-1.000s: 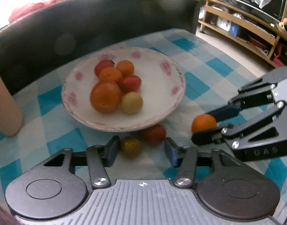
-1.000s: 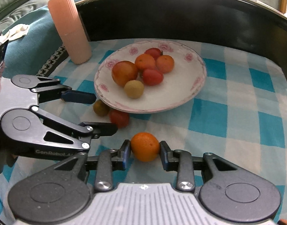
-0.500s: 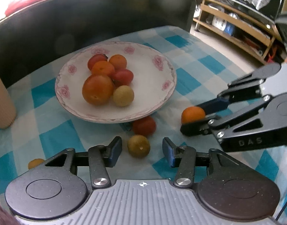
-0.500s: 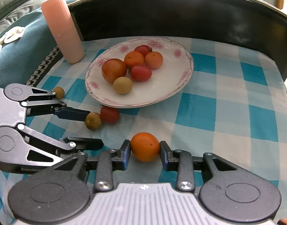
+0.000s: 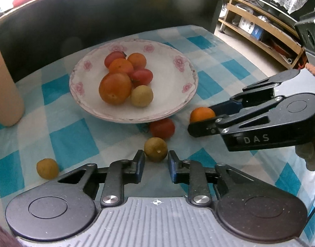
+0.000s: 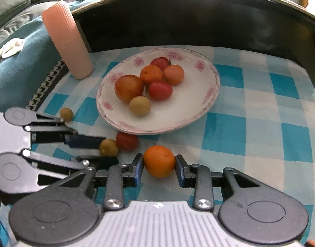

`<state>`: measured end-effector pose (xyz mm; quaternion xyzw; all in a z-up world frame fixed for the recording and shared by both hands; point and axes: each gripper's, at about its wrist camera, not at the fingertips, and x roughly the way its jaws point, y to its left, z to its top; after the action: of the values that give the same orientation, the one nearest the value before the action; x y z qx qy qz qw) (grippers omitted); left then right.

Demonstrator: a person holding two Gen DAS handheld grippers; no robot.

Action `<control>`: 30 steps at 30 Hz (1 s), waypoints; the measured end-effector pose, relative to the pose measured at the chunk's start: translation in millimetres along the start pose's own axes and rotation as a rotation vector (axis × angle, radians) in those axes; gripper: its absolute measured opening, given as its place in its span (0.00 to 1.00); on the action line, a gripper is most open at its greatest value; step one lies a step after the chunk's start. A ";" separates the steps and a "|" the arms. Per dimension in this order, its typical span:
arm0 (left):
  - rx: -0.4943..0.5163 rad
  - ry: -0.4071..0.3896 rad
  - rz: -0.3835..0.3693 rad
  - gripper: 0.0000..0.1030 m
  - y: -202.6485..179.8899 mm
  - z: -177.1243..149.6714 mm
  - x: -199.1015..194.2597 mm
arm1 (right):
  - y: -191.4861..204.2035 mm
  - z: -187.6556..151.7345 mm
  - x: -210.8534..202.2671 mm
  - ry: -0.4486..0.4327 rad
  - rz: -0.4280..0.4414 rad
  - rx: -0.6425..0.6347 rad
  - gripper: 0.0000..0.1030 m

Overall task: Organize fruits
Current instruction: 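Carry both held fruits over the white plate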

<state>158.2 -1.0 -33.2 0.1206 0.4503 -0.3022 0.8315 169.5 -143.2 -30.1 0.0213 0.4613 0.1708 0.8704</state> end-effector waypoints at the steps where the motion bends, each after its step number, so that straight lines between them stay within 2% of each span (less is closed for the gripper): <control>1: 0.013 -0.006 0.011 0.37 -1.9 -0.1 -0.1 | 0.1 -0.3 0.8 0.003 -0.005 -0.002 0.47; 7: 0.000 -0.033 0.020 0.37 -0.1 1.7 5.2 | -0.5 6.0 9.1 -0.014 -0.025 -0.001 0.47; 13: 0.011 -0.017 0.028 0.32 -2.3 2.6 4.1 | 1.9 9.4 14.2 -0.025 -0.018 0.009 0.47; 21: 0.020 0.000 0.032 0.32 -2.2 0.8 0.2 | 2.5 9.2 3.2 -0.069 0.023 0.020 0.47; 23: 0.019 0.005 0.032 0.31 -1.4 0.4 -1.2 | 10.4 8.9 4.9 -0.070 0.023 -0.009 0.47; 28: 0.015 0.023 0.005 0.32 -0.4 -0.8 -3.4 | 13.9 10.0 3.8 -0.066 0.064 -0.011 0.47; 30: 0.019 0.019 0.000 0.32 -1.8 0.0 -3.6 | 12.3 8.8 0.4 -0.064 0.105 -0.015 0.47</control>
<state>155.6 -1.0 -30.1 0.1316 0.4552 -0.3052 0.8260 173.4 -130.4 -22.9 0.0444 0.4302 0.2190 0.8746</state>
